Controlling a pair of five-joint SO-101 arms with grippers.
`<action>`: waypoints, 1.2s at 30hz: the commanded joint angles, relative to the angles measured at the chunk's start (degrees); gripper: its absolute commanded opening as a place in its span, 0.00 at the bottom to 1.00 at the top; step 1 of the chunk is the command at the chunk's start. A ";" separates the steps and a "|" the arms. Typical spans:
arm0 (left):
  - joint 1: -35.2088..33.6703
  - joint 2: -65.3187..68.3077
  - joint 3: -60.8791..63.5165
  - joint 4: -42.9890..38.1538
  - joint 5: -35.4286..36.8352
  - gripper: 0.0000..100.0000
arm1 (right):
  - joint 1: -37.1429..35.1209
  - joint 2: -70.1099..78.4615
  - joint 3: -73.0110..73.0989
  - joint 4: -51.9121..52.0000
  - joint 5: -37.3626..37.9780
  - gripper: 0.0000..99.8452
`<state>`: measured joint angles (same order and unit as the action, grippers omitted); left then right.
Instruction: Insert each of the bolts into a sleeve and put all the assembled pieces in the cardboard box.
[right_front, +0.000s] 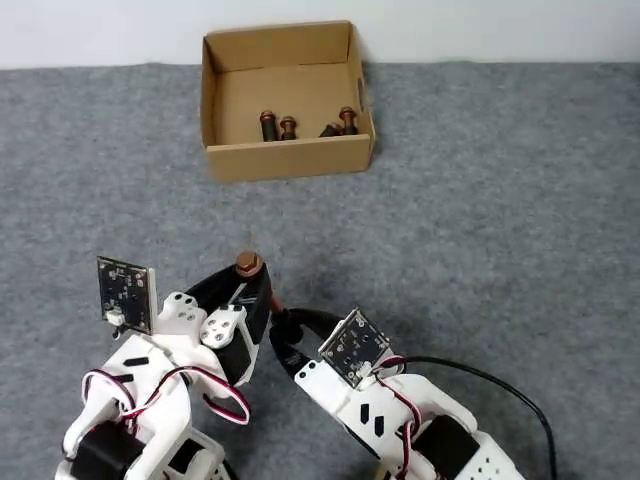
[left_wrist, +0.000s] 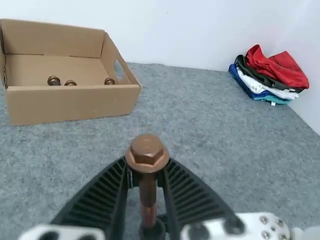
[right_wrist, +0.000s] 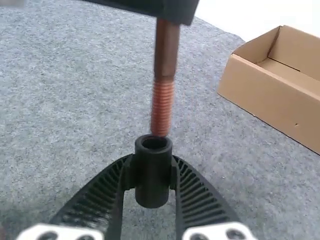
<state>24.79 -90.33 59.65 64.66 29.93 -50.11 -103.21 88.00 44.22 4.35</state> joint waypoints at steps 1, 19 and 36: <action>0.18 -0.44 -0.31 2.46 0.18 0.00 | -0.84 -0.48 -3.69 -1.80 0.62 0.01; 8.62 -0.70 4.79 1.14 0.09 0.00 | -0.84 -0.66 -4.75 -1.89 4.22 0.01; 4.92 -0.35 -7.87 17.23 -0.18 0.30 | -0.84 -0.57 -5.71 -1.71 4.31 0.01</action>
<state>30.51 -90.42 57.80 81.01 29.58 -50.46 -103.12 86.42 43.96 7.78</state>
